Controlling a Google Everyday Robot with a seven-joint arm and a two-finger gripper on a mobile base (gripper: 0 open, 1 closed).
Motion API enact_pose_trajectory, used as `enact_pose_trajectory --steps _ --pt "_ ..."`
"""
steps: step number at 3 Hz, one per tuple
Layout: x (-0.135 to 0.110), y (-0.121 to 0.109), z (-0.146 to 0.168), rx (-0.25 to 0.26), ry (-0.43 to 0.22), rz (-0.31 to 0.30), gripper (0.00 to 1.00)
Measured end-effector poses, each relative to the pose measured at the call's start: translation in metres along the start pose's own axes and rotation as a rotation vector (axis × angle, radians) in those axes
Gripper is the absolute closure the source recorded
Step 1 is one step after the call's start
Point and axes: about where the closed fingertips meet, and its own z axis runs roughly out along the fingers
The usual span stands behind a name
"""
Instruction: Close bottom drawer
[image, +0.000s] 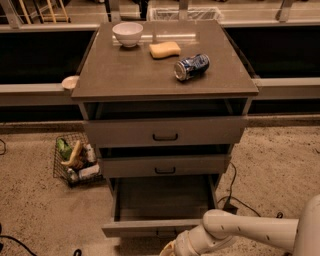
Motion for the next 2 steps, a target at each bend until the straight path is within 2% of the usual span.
enact_pose_trajectory --steps 1,2 --pt "0.008 -0.004 0.006 0.011 0.033 0.005 1.0" --pt "0.039 -0.019 0.013 0.03 0.046 -0.008 1.0"
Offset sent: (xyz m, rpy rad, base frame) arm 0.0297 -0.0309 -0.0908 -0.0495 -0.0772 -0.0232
